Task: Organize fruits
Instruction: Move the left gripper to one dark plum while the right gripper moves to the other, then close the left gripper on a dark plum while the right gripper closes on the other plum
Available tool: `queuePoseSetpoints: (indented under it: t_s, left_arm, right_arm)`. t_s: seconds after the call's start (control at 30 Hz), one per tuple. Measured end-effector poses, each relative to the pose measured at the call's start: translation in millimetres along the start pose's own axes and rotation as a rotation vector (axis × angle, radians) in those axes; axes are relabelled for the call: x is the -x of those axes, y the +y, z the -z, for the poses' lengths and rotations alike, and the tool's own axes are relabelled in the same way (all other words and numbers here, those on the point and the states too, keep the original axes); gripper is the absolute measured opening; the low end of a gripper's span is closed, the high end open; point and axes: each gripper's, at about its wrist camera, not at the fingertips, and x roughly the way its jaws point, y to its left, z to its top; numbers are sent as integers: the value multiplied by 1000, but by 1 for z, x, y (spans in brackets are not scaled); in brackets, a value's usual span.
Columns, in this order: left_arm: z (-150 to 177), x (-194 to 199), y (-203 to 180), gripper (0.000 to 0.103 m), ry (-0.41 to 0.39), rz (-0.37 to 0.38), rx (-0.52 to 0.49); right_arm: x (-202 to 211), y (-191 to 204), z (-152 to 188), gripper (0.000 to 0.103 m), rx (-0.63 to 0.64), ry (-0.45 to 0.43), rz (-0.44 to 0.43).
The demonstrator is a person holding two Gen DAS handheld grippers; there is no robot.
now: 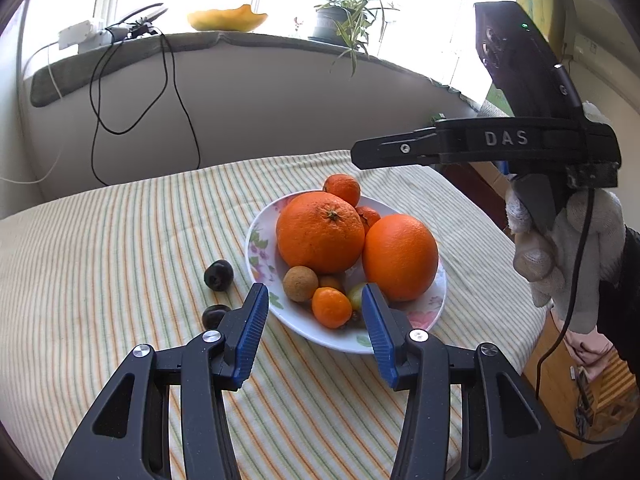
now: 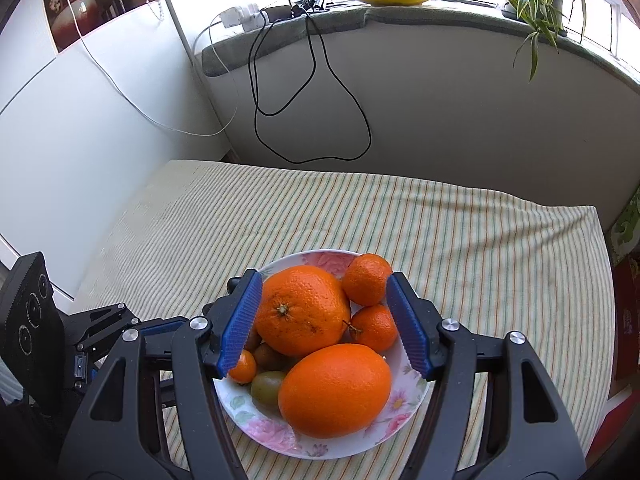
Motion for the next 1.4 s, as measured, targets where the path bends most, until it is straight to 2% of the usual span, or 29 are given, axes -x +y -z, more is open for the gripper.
queuePoseSetpoints:
  t_s: [0.43, 0.77, 1.0, 1.03, 1.1, 1.23, 1.3, 1.4]
  left_arm:
    - [7, 19, 38, 47, -9, -43, 10]
    - [16, 21, 75, 47, 9, -64, 32]
    - [2, 20, 93, 47, 19, -25, 7]
    - [0, 18, 94, 47, 22, -12, -1]
    - [-4, 13, 95, 40, 38, 12, -17]
    - [-10, 1, 93, 33, 74, 62, -53]
    - [-13, -5, 92, 33, 96, 87, -69]
    - [-15, -16, 93, 31, 129, 108, -95]
  right_arm:
    - [28, 61, 26, 67, 90, -102, -2]
    - [23, 108, 44, 67, 178, -71, -36]
    - [10, 123, 64, 67, 165, -45, -79]
    - [7, 126, 67, 64, 165, -43, -85]
    - [1, 131, 73, 51, 159, -32, -94]
    - [-14, 137, 83, 46, 103, -5, -118]
    - [-23, 141, 87, 39, 81, 8, -102]
    - [-35, 142, 90, 37, 37, 15, -70]
